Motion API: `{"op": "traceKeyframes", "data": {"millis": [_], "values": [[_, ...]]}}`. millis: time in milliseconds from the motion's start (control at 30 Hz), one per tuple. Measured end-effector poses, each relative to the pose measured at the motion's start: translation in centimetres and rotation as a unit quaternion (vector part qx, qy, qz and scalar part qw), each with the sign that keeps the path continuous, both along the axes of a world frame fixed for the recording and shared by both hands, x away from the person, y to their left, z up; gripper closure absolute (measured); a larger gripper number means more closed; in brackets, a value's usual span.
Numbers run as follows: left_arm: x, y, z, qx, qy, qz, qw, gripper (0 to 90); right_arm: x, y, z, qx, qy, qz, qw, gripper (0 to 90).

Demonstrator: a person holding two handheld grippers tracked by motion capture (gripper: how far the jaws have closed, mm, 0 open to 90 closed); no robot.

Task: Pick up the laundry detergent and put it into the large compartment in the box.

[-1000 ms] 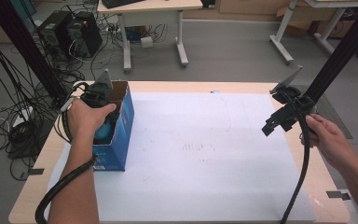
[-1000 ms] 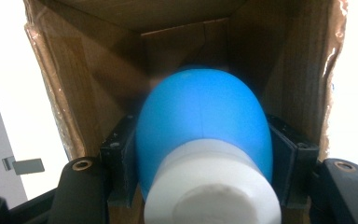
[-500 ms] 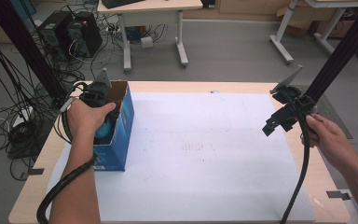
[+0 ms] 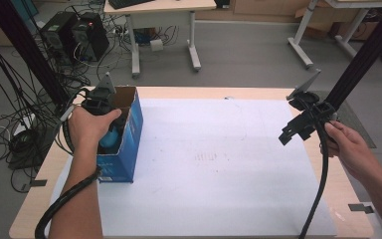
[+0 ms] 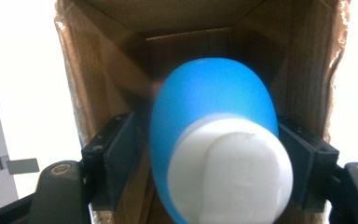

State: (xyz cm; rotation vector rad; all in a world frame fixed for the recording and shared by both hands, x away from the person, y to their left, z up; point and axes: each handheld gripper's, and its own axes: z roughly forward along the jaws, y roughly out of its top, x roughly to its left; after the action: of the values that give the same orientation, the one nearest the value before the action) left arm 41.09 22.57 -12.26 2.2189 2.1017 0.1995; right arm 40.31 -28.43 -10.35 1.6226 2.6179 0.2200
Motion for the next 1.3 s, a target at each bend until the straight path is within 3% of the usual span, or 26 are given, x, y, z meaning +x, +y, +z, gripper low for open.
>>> {"op": "traceKeyframes", "data": {"millis": [533,733,1133,1300], "values": [[-1.8,-0.4,2.6,0.005,-0.019,0.003,0.9998,21.4,-0.3,0.6,0.2,-0.004,-0.005,0.001,1.0000,3.9],[-2.4,-0.6,3.9,-0.005,-0.022,-0.003,0.9997,12.3,-0.6,0.3,0.5,0.000,-0.010,0.001,0.9999,3.9],[-4.7,-2.3,7.0,-0.008,-0.060,-0.005,0.9982,8.1,-1.2,-0.1,0.9,-0.002,-0.015,0.001,0.9999,4.0],[-5.1,-3.3,7.8,-0.015,-0.068,-0.014,0.9975,7.6,-1.7,-0.5,1.1,-0.001,-0.020,0.003,0.9998,3.9]]}}
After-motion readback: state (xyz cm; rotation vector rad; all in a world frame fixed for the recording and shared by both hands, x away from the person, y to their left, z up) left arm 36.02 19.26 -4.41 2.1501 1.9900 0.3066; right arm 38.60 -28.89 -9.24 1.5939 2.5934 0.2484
